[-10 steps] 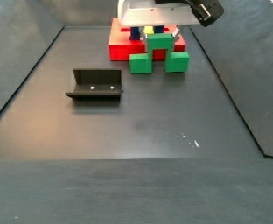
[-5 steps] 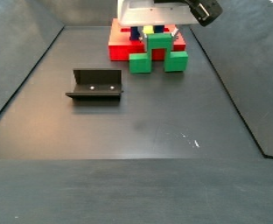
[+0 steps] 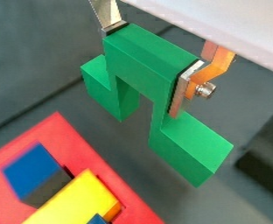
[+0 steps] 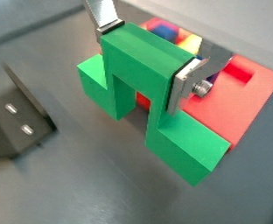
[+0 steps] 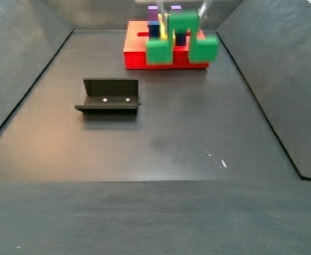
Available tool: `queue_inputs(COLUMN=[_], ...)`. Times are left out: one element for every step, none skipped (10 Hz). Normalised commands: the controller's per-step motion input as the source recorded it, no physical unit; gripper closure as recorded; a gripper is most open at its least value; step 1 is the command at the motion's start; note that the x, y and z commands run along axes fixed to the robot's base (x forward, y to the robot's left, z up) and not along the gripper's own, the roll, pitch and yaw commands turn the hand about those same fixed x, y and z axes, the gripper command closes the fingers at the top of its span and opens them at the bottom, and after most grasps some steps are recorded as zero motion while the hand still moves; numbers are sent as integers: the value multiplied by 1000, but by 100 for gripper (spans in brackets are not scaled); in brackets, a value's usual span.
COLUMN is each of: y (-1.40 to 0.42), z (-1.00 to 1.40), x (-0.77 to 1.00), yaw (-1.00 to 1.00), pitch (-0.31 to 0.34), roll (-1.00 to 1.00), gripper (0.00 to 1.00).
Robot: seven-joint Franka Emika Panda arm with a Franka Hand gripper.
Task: Pick up the green object. Move up. Move to above the board. Insert the green object.
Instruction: Move to above the board, then insert the green object.
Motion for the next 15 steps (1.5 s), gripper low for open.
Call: queue_inputs(y=[-3,1,-3,5,6,6,-1400,-1400,-1400,-1400,-979,-376,-211,-43,-54], z=[1400,1400,1400,773,395,212,404,364,357,354,254,107,66,-14,-337], x=[-41,13,39,25,30,35,252,238,298,368,282,162,101,0,166], yaw=[-1,-6,-7,-7,-6,-4,-210,-193,-75,-51,-34,-13,-1,0,-9], pitch=[32,17,53,87,65,49,99,111,150,169,181,159,114,0,-40], roll=[-25,-54,-56,-42,-45,-47,96,122,140,79,78,74,39,0,-107], gripper=[100,100,100,100,100,100,100,100,100,100,100,100,100,100,100])
